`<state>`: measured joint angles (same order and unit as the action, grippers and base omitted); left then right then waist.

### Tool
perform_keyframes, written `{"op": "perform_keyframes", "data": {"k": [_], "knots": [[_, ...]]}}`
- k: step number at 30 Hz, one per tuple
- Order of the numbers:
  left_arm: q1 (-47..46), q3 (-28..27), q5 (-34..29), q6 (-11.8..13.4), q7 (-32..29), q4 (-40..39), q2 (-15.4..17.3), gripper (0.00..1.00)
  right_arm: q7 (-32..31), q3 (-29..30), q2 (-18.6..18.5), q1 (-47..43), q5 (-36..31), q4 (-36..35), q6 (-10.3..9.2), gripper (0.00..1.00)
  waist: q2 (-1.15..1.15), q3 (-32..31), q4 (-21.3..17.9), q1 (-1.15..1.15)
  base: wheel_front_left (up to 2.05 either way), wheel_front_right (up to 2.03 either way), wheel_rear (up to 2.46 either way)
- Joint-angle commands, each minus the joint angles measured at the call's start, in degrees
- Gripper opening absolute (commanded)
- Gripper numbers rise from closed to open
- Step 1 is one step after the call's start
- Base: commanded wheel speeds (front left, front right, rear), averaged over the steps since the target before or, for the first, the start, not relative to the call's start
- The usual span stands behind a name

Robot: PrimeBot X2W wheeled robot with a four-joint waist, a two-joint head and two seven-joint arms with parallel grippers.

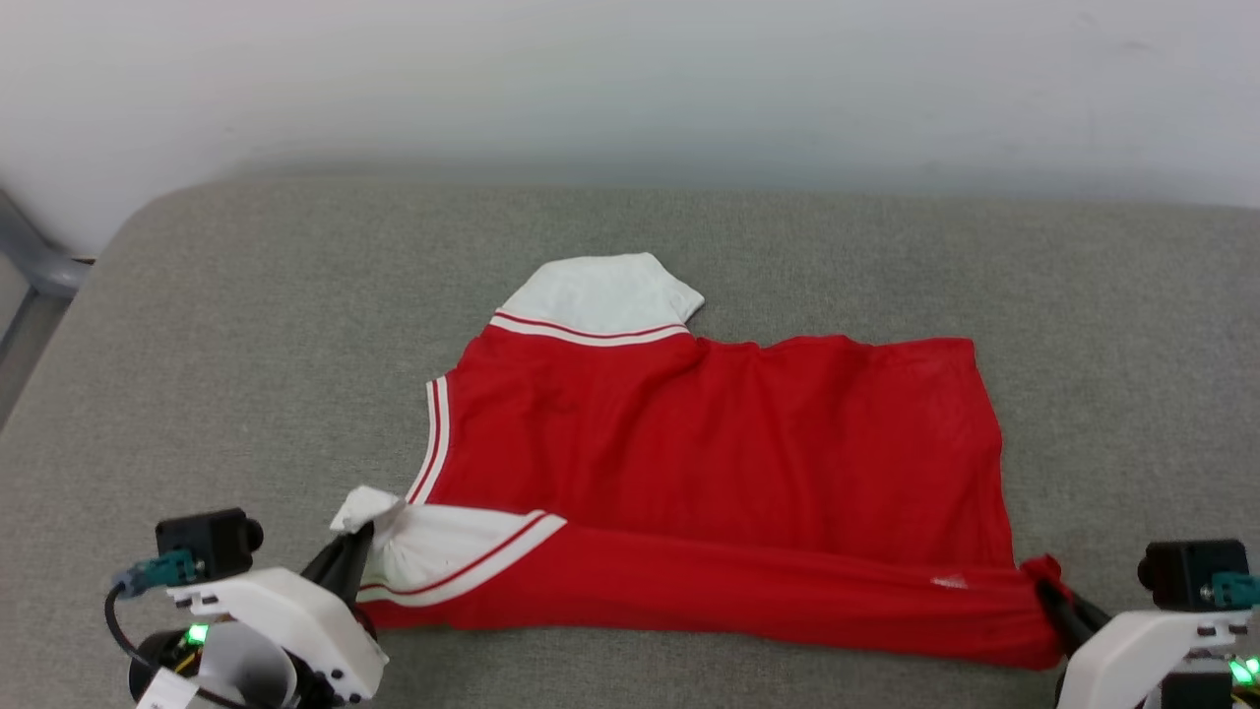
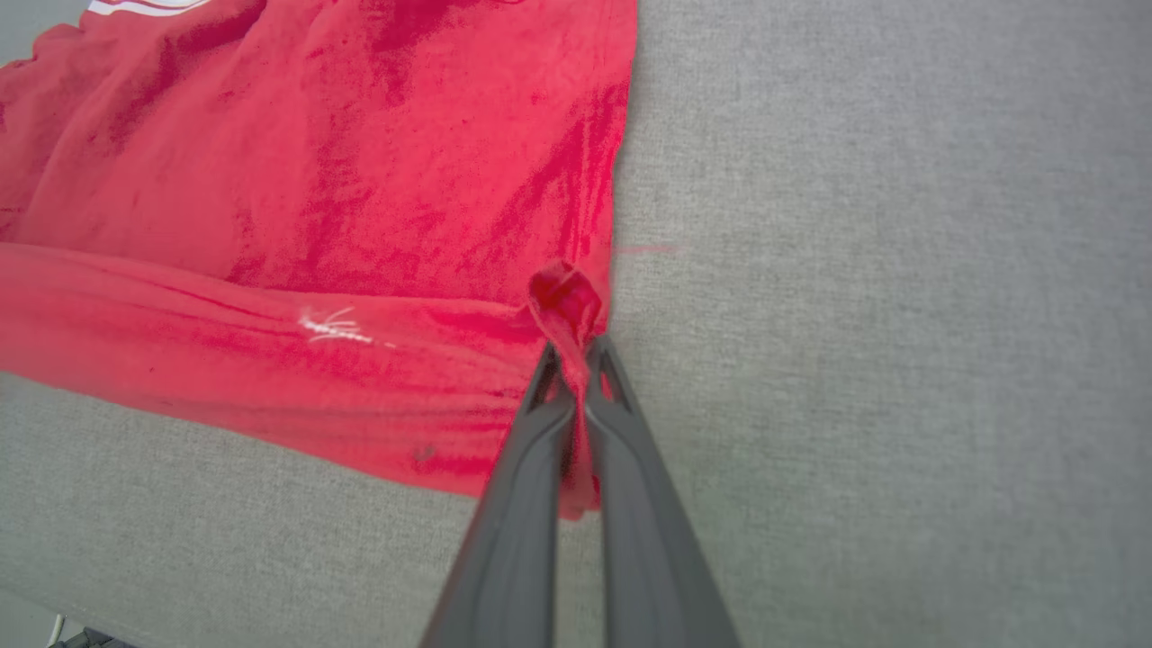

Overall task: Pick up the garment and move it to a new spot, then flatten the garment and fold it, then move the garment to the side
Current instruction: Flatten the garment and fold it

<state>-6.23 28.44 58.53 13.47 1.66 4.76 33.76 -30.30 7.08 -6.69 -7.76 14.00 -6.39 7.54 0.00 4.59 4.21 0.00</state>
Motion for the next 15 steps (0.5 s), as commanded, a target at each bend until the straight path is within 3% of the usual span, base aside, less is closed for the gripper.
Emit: {"op": "perform_keyframes", "data": {"k": [1, 13, 14, 15], "knots": [[-1.7, -0.1, -0.6, -0.5, -0.2, 0.8, -0.1, 0.0, 0.6, -0.3, -0.5, 1.5, -0.4, 0.3, -0.11, 0.0, 0.0, 2.3, -0.4, 0.0, 0.0, 0.0, 0.0], [-12.2, 3.4, -0.6, -7.0, -3.0, 14.2, -4.9, 0.0, 5.7, -6.3, -3.0, 14.8, -0.1, 12.6, -0.09, 0.0, 0.0, 9.9, -1.7, 0.0, 0.0, 0.0, 0.0], [-12.5, 3.7, -0.2, -7.6, -3.5, 15.2, -5.3, 0.0, 6.3, -6.6, -3.4, 15.3, -0.1, 13.9, -0.09, 0.02, 0.0, 10.1, -1.6, 0.0, 0.0, 0.0, 0.0], [-12.7, 4.0, 0.1, -8.1, -4.1, 16.0, -5.7, 0.0, 6.6, -7.0, -3.8, 15.9, 0.4, 15.4, -0.1, 0.19, 0.0, 10.2, -1.6, 0.0, 0.0, 0.0, 0.0]]}}
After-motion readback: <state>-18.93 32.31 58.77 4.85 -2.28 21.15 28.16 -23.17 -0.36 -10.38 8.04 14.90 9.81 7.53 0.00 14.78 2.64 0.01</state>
